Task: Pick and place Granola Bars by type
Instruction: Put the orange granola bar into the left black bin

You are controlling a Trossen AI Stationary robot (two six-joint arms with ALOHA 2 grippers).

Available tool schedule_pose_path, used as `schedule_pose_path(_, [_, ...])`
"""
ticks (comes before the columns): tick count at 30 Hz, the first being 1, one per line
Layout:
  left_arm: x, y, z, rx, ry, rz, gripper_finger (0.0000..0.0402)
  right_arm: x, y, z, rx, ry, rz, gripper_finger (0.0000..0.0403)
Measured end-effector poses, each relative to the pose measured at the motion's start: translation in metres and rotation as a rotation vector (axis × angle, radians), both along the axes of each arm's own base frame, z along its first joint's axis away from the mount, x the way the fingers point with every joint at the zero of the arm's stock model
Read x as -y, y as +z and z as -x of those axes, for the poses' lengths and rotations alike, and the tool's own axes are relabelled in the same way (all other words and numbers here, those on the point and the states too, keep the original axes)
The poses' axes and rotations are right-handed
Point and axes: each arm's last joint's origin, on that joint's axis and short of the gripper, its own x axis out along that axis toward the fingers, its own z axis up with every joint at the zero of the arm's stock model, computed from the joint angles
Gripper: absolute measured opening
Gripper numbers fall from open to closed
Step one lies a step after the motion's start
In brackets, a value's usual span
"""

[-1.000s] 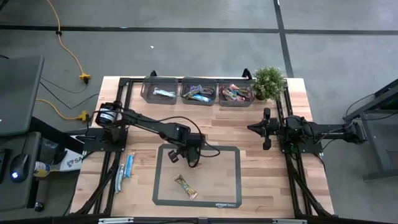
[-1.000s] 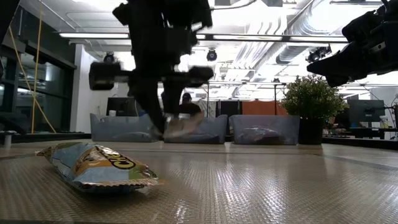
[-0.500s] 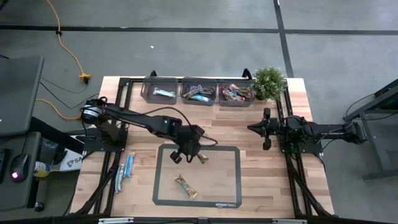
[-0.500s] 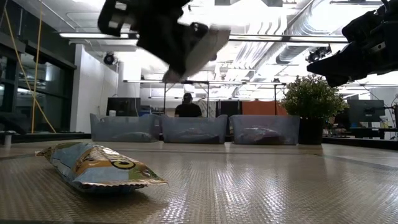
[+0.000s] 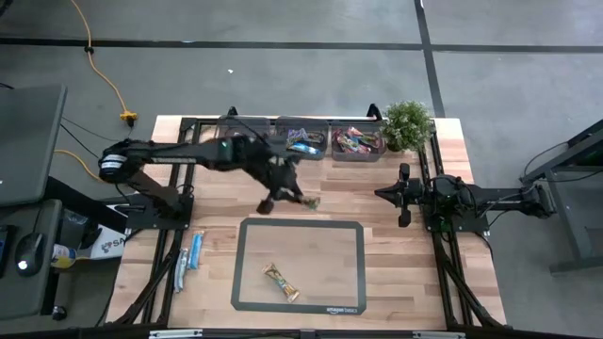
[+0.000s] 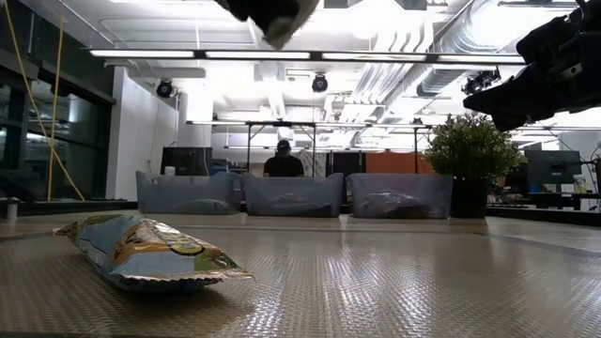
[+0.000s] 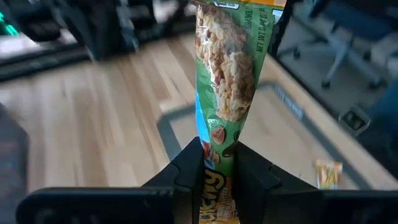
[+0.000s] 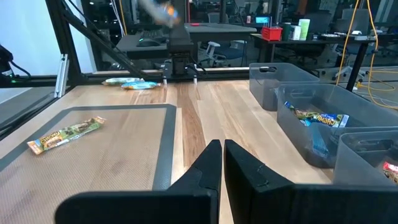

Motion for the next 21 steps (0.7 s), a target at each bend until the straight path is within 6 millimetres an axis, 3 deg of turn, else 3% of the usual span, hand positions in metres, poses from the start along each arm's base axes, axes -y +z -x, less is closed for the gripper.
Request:
schedule_pose_path(9, [-0.040, 0.043, 0.034, 0.196, 0.084, 0.065, 0.0061, 0.000, 0.000, 0.000, 0.000, 0.000, 0.000, 0.0002])
schedule_pose_path(21, [-0.081, 0.072, 0.085, 0.301, 0.247, 0.033, 0.0061, 0.000, 0.000, 0.000, 0.000, 0.000, 0.000, 0.0003])
